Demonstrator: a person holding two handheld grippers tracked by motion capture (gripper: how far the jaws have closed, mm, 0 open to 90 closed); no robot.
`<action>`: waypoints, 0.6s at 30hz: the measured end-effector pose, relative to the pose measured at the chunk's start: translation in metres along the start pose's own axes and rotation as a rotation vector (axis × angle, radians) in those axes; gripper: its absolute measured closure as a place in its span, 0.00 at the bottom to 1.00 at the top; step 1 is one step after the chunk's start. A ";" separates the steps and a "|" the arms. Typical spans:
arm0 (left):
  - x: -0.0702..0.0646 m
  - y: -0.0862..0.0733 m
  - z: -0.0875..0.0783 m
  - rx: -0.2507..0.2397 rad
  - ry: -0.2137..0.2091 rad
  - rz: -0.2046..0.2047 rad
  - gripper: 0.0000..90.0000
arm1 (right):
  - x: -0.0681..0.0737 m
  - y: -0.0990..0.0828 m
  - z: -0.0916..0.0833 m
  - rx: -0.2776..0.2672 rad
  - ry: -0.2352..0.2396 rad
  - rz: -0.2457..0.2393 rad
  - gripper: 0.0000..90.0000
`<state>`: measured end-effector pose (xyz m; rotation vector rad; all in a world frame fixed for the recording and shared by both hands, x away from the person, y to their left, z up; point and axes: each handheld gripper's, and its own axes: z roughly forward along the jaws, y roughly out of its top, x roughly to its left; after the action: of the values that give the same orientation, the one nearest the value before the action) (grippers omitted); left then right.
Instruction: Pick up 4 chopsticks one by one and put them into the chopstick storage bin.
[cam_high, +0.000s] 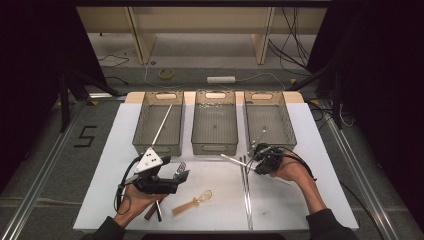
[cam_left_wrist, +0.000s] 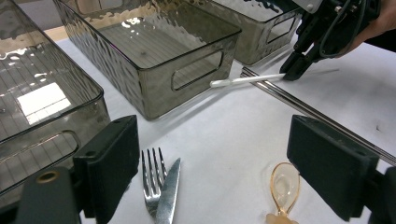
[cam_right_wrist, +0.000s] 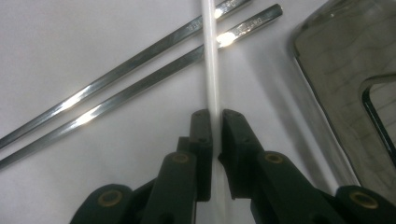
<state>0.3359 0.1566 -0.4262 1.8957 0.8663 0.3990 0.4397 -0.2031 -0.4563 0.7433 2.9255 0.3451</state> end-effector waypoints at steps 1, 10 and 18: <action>0.000 0.000 0.000 0.000 -0.001 0.001 0.18 | 0.000 0.000 0.000 0.002 -0.003 -0.013 0.93; -0.002 0.000 0.001 0.010 -0.007 0.012 0.18 | 0.007 0.001 -0.001 0.028 -0.030 -0.089 0.95; -0.002 0.000 0.001 0.012 -0.002 0.015 0.18 | 0.009 0.000 -0.012 -0.003 -0.036 -0.104 0.96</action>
<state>0.3352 0.1544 -0.4270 1.9140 0.8554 0.4024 0.4304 -0.2012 -0.4446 0.5872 2.9151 0.3234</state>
